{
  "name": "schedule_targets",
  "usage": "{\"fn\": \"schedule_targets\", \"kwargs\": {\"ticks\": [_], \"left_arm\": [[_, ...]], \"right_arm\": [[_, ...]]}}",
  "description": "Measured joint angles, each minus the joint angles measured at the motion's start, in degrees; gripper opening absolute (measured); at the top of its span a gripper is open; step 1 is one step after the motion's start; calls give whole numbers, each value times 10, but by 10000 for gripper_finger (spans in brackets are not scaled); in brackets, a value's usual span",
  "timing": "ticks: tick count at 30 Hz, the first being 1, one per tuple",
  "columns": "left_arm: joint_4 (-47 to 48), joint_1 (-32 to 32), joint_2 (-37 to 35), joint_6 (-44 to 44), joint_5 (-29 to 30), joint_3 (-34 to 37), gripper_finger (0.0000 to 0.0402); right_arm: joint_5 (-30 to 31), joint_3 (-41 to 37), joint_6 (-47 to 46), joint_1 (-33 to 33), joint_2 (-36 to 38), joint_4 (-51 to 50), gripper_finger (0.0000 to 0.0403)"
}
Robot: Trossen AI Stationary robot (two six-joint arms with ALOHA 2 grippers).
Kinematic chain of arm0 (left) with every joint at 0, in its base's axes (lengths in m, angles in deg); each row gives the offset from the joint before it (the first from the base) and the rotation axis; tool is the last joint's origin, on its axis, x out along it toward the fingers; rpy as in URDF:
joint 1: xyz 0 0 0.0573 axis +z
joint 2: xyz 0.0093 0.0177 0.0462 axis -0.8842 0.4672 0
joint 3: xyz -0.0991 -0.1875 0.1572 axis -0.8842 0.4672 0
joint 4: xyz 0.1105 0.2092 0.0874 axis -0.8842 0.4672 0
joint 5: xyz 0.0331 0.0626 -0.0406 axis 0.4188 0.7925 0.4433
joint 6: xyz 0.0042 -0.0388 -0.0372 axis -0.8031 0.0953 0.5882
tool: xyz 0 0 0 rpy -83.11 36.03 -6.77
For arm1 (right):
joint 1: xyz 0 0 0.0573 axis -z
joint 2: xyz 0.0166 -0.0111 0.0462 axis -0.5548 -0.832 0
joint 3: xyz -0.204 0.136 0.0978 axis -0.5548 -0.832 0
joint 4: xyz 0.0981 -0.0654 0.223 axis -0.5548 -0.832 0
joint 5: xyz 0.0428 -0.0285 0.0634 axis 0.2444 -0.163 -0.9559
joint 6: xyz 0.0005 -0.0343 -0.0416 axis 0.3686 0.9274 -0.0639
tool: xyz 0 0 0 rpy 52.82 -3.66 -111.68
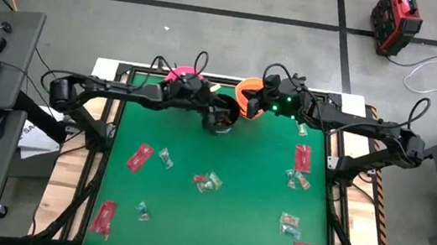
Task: Sort candy by brand, put in halloween buckets
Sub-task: Put the green gummy into the pink bucket
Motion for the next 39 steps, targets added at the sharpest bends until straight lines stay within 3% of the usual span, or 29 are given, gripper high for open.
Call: {"fn": "schedule_targets", "kwargs": {"ticks": [3,6,9,12,17,22,27,30,34,39], "left_arm": [[20,0,-28,28,-6,0,186],[75,0,-84,55,-52,0,215],[138,-6,-148,94,-93,6,227],[148,-32,-223,154,-83,51,227],[111,-122,-342,306,60,167,217],[112,-229,-410,454,190,249,209],[123,-289,-425,456,263,259,205],[121,-292,-439,417,269,259,204],[122,-289,-477,339,270,259,204],[116,-284,-550,243,257,259,204]], "right_arm": [[-1,0,17,0,0,13,0],[-5,0,39,0,11,23,0],[-6,0,66,0,30,22,0],[-21,0,92,0,46,21,0],[-90,0,116,0,56,10,0],[-171,0,97,-4,50,-29,7],[-218,0,57,-67,45,-154,66],[-182,0,38,-148,34,-225,124],[-105,0,-34,-255,-5,-209,191],[10,0,-162,-317,-90,-163,211]]}}
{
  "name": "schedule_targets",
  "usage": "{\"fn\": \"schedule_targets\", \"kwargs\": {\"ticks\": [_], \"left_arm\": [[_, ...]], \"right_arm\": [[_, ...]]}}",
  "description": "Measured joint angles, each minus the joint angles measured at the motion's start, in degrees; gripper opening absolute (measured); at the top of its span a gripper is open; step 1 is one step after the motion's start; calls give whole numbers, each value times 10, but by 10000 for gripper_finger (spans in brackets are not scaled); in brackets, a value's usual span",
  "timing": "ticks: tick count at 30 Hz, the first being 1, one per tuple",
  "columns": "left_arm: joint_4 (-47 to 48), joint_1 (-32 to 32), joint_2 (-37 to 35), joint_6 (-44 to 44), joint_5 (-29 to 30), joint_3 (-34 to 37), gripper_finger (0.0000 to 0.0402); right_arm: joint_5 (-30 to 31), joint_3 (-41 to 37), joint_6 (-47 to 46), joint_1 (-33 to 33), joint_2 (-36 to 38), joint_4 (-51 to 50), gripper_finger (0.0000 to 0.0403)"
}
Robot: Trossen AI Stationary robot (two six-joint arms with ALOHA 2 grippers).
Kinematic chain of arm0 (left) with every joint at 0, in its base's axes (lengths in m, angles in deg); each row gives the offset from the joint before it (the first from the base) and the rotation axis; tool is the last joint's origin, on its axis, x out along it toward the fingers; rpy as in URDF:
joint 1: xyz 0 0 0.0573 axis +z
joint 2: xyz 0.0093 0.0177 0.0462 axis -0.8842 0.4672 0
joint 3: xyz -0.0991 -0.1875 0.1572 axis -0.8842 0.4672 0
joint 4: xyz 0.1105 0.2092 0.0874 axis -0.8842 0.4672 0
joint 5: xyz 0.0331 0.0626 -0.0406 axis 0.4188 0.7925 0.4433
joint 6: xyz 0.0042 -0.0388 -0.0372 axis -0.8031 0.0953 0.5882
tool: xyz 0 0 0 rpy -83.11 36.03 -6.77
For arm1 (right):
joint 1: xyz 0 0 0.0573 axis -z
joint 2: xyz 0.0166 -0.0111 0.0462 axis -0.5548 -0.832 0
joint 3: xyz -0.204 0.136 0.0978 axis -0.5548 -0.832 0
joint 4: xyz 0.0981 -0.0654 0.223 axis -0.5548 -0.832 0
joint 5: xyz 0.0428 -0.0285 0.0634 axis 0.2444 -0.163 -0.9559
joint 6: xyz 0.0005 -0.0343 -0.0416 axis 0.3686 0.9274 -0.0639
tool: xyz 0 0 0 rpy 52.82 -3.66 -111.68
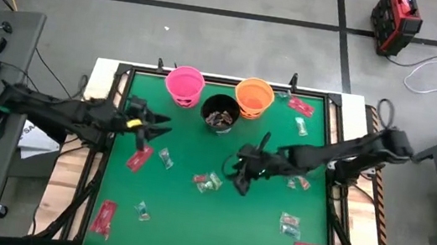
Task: Sort candy by brand, put in halloween buckets
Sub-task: Put the green gummy into the pink bucket
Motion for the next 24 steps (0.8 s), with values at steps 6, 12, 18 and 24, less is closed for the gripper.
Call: {"fn": "schedule_targets", "kwargs": {"ticks": [6,12,18,24], "left_arm": [[-34,0,-88,-43,-1,0,204],[-44,0,-145,-43,9,-1,204],[-42,0,-156,-44,17,-1,204],[-33,0,-156,-44,17,-1,204]], "right_arm": [[14,55,-23,-7,-110,39,201],[16,148,64,-1,-215,-35,193],[19,218,116,-1,-285,-104,193],[48,237,104,5,-327,-164,193]]}}
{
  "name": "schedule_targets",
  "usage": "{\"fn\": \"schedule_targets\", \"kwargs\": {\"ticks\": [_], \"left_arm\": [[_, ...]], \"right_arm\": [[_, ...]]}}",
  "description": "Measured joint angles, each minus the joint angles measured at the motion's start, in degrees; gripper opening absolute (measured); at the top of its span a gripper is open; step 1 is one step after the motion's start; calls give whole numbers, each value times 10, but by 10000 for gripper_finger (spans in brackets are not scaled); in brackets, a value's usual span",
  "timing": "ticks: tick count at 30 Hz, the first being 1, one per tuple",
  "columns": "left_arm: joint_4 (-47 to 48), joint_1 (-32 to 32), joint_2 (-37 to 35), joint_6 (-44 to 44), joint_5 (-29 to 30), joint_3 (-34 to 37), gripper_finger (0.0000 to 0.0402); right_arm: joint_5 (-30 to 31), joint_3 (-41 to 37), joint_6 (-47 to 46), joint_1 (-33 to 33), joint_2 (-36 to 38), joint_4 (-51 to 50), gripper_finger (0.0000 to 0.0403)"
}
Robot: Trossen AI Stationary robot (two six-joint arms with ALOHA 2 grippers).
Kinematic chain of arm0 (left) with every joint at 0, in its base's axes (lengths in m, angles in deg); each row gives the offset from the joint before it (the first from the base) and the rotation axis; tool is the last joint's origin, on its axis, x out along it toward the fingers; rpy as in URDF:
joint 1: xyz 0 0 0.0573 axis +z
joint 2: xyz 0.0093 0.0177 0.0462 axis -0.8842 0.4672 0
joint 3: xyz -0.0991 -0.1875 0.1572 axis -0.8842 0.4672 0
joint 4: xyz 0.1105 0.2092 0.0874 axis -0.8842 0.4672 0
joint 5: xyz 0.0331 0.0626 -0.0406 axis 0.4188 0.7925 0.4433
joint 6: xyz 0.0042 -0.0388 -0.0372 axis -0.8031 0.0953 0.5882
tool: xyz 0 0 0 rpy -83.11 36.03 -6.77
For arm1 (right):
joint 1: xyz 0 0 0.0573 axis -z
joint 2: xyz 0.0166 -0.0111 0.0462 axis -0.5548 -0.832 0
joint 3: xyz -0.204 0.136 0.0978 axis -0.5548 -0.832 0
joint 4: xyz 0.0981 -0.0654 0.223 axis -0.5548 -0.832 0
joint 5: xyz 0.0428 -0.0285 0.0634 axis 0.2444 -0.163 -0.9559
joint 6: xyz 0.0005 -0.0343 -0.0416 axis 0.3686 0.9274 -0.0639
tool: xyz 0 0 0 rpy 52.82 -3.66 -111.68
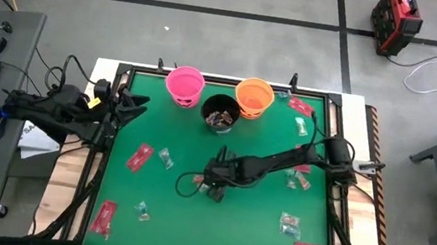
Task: Sort candy by brand, put in halloween buckets
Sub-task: Put the green gummy into the pink bucket
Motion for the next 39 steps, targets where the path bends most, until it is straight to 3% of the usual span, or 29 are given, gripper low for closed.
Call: {"fn": "schedule_targets", "kwargs": {"ticks": [5,7,10,11,18,24,32,39], "left_arm": [[5,0,0,0,7,0,204],[7,0,0,0,15,0,204],[5,0,0,-1,24,0,204],[5,0,0,-2,29,0,204],[-16,0,0,-29,50,0,204],[-39,0,0,-49,59,0,204],[-34,0,3,-50,91,0,204],[-39,0,9,-28,170,0,204]], "right_arm": [[1,1,-12,10,-8,-29,171],[-2,1,-12,13,-5,-30,127],[-9,0,7,22,17,-36,30],[-9,0,13,26,31,-34,19],[35,48,115,85,132,24,6],[48,102,183,173,133,125,8],[-49,105,182,279,78,286,8],[-140,105,154,332,12,396,7]]}}
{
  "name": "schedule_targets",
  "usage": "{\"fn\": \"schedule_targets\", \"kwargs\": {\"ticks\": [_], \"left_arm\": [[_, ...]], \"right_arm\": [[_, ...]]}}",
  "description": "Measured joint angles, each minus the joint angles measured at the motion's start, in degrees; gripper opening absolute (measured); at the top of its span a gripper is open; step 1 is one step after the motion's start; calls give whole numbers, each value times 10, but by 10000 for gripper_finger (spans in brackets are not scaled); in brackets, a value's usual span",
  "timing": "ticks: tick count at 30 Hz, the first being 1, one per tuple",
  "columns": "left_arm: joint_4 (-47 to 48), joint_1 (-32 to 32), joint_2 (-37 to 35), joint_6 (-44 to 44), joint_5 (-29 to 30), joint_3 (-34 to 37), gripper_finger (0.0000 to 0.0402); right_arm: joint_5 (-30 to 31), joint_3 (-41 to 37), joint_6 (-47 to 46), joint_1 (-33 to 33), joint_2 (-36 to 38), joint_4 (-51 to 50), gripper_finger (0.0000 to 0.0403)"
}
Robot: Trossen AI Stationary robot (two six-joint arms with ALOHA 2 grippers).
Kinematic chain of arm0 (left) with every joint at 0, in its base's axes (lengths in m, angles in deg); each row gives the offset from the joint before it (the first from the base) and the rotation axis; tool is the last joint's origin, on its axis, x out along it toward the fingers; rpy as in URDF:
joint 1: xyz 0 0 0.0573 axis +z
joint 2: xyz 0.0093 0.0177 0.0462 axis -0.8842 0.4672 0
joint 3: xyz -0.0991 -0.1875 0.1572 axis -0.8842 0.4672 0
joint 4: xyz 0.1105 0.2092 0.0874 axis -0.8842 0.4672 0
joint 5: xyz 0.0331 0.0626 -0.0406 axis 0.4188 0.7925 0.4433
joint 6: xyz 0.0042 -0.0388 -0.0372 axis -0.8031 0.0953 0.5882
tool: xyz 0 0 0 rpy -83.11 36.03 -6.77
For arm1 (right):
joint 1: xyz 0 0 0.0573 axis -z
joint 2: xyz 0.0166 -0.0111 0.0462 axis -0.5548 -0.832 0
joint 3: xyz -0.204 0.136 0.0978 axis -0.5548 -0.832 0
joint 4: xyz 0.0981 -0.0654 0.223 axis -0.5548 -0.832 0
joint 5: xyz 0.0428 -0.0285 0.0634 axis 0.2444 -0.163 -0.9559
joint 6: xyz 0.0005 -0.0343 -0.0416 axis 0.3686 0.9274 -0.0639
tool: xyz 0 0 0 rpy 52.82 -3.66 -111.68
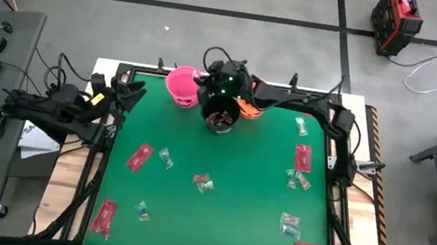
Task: Sort candy by brand, put in halloween buckets
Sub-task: Put the green gummy into the pink bucket, then put the blue gummy into the pink bucket
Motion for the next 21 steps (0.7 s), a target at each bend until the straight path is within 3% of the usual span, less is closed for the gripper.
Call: {"fn": "schedule_targets", "kwargs": {"ticks": [8,17,21], "left_arm": [[-19,0,28,29,42,0,204],[-21,0,63,-1,55,0,204],[-21,0,68,-27,55,0,204]], "right_arm": [[-24,0,-58,20,-64,84,56],[-48,0,-116,30,-86,113,227],[-64,0,-116,37,-78,134,270]]}}
